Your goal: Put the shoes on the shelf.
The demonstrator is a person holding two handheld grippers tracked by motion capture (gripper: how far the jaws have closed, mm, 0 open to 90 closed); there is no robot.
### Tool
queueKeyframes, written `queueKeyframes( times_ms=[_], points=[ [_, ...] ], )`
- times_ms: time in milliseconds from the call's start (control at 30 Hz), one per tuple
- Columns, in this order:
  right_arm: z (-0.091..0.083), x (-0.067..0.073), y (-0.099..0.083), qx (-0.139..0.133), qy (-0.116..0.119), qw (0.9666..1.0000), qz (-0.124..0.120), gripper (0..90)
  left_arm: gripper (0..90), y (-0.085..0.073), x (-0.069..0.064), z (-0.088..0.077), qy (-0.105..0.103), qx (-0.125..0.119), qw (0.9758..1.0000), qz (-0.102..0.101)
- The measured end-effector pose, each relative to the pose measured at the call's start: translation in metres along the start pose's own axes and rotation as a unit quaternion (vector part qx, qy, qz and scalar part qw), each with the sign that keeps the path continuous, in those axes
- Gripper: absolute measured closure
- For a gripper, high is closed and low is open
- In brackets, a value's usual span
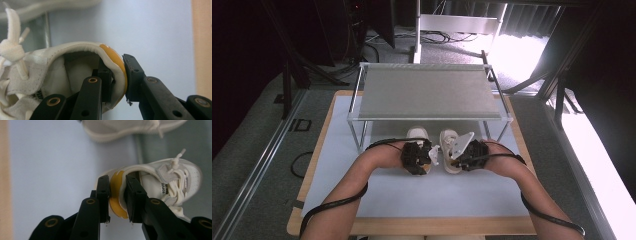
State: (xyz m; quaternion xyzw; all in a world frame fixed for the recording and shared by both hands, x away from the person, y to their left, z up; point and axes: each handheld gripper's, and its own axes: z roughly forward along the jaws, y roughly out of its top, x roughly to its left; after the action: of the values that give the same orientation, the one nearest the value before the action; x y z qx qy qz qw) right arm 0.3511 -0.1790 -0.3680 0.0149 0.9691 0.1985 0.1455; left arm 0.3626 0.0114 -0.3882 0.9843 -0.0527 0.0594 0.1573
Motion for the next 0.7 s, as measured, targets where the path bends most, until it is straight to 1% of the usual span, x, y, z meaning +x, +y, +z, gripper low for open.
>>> queueKeyframes(
  times_ms=[33, 67, 133, 167, 200, 267, 333, 400, 433, 467, 533, 567, 600, 633, 667, 700],
  points=[
    [0.002, -0.004, 0.0, -0.001, -0.001, 1.0, -0.001, 74.6, 77.4, -0.001, 0.004, 0.002, 0.002, -0.004, 1.0, 0.008],
    [0.003, -0.008, 0.001, -0.004, -0.005, 1.0, -0.001, 74.6, 77.3, -0.001, 0.009, 0.004, 0.006, -0.008, 0.9999, 0.006],
    [0.007, -0.015, 0.001, -0.007, -0.006, 0.9999, 0.01, 74.6, 77.3, -0.004, 0.018, 0.007, 0.005, -0.016, 0.9999, 0.002],
    [0.009, -0.019, 0.001, -0.008, -0.01, 0.9999, 0.01, 74.5, 77.3, -0.005, 0.023, 0.009, 0.002, -0.02, 0.9998, -0.002],
    [0.011, -0.022, 0.001, -0.008, -0.011, 0.9998, 0.016, 74.5, 77.4, -0.006, 0.026, 0.011, 0.0, -0.023, 0.9997, 0.005],
    [0.017, -0.028, 0.001, -0.009, -0.021, 0.9996, 0.019, 74.5, 77.4, -0.009, 0.032, 0.017, -0.005, -0.027, 0.9996, 0.011],
    [0.023, -0.032, 0.001, -0.011, -0.027, 0.9994, 0.019, 74.5, 77.3, -0.01, 0.037, 0.024, -0.006, -0.031, 0.9992, 0.023],
    [0.029, -0.034, 0.0, -0.015, -0.025, 0.9995, 0.015, 74.4, 77.2, -0.01, 0.041, 0.029, -0.004, -0.035, 0.9989, 0.031],
    [0.032, -0.035, 0.0, -0.015, -0.023, 0.9995, 0.017, 74.4, 77.1, -0.01, 0.043, 0.032, -0.004, -0.038, 0.9989, 0.026],
    [0.035, -0.036, 0.0, -0.014, -0.02, 0.9996, 0.015, 74.4, 77.1, -0.01, 0.045, 0.034, -0.007, -0.042, 0.9987, 0.029],
    [0.04, -0.036, -0.002, -0.017, -0.014, 0.9997, 0.007, 74.4, 76.8, -0.009, 0.049, 0.037, -0.014, -0.051, 0.9982, 0.027],
    [0.04, -0.037, -0.002, -0.022, -0.012, 0.9997, 0.009, 74.3, 76.4, -0.008, 0.05, 0.037, -0.015, -0.052, 0.9981, 0.028],
    [0.041, -0.038, -0.002, -0.024, -0.011, 0.9996, 0.013, 74.3, 76.1, -0.007, 0.052, 0.036, -0.019, -0.052, 0.9982, 0.024],
    [0.041, -0.038, -0.002, -0.023, -0.008, 0.9996, 0.012, 74.3, 75.9, -0.006, 0.054, 0.036, -0.022, -0.05, 0.9983, 0.022],
    [0.041, -0.038, -0.002, -0.023, -0.005, 0.9997, 0.009, 74.3, 75.0, -0.005, 0.054, 0.035, -0.018, -0.051, 0.9983, 0.022],
    [0.042, -0.038, -0.001, -0.023, -0.004, 0.9997, 0.009, 74.1, 74.1, -0.005, 0.055, 0.035, -0.018, -0.051, 0.9984, 0.018]
  ],
)
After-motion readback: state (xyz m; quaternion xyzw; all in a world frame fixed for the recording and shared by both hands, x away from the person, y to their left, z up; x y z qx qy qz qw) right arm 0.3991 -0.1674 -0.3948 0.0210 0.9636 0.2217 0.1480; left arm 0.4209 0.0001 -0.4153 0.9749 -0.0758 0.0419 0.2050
